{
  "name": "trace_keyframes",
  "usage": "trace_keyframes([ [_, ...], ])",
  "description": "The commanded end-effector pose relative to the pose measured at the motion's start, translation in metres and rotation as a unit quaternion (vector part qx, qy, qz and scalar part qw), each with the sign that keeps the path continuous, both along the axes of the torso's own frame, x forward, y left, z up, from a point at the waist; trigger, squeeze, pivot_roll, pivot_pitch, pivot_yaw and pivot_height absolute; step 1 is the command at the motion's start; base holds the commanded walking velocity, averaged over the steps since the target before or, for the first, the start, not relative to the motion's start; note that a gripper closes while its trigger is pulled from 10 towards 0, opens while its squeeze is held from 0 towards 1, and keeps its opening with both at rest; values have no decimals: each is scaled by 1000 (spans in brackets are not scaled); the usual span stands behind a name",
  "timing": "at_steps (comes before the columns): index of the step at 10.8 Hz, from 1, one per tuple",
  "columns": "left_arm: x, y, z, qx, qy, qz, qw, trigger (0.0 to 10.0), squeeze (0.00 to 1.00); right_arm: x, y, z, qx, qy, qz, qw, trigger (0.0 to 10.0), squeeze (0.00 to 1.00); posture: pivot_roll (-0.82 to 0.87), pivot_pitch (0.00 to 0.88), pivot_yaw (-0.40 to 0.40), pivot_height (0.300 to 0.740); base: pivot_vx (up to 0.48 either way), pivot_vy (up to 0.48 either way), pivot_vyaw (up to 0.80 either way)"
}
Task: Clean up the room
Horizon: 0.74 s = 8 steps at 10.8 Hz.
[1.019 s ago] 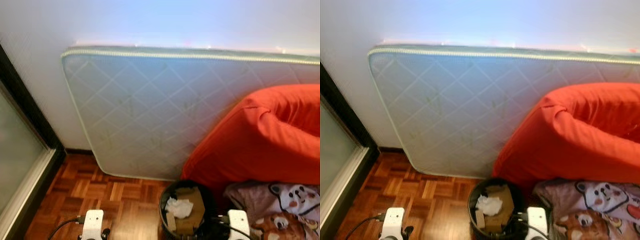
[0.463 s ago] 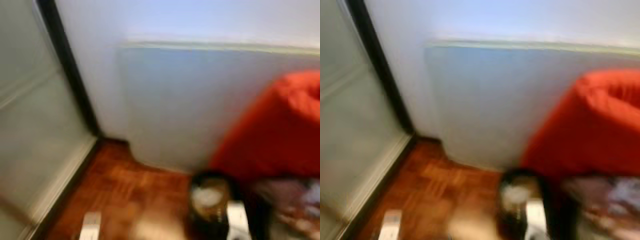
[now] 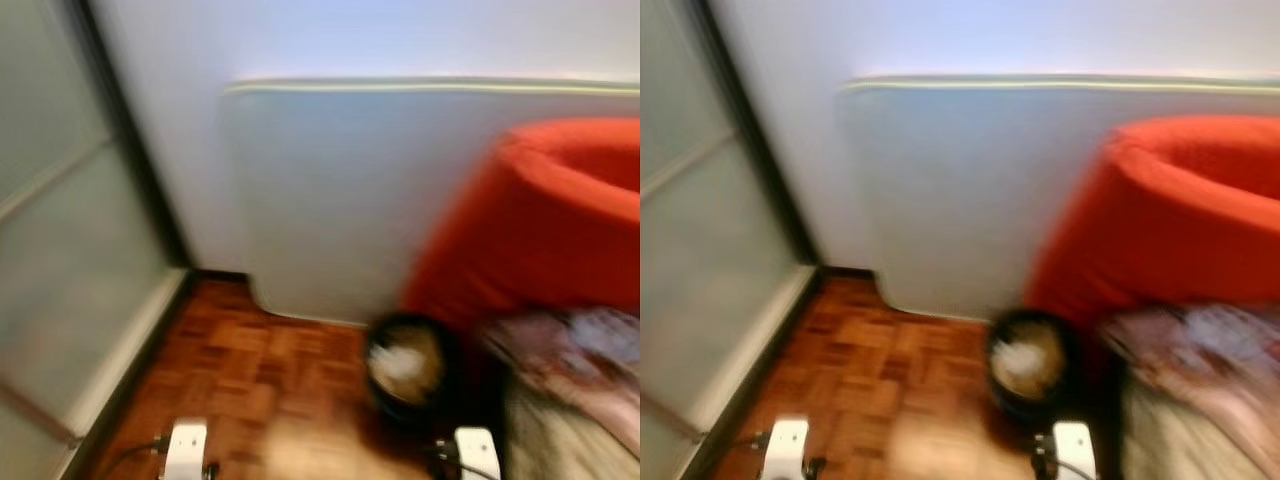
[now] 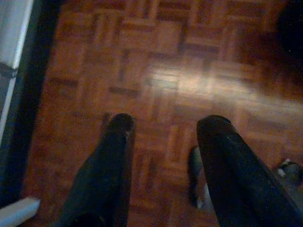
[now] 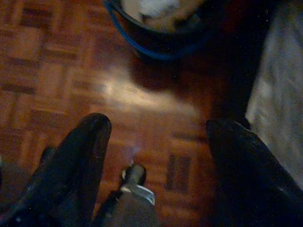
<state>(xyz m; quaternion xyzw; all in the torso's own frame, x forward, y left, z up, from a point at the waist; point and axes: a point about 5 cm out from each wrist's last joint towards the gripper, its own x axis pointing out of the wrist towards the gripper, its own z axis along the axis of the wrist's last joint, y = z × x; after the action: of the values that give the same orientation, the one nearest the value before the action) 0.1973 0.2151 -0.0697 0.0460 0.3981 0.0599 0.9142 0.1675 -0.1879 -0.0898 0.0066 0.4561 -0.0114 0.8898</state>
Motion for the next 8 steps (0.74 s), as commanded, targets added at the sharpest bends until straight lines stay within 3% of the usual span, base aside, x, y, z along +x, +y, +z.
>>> trace_keyframes([
  [1,-2,0,-1,2,6,-6,1000,10000,0,4,4,1,5,-3,-2,1000,10000,0,131,0,-35,740,0,0,-775],
  [8,5,-6,1,-8,17,-35,999,10000,0,5,10,1,11,0,-14,1000,10000,0,134,0,-17,740,0,0,-775],
])
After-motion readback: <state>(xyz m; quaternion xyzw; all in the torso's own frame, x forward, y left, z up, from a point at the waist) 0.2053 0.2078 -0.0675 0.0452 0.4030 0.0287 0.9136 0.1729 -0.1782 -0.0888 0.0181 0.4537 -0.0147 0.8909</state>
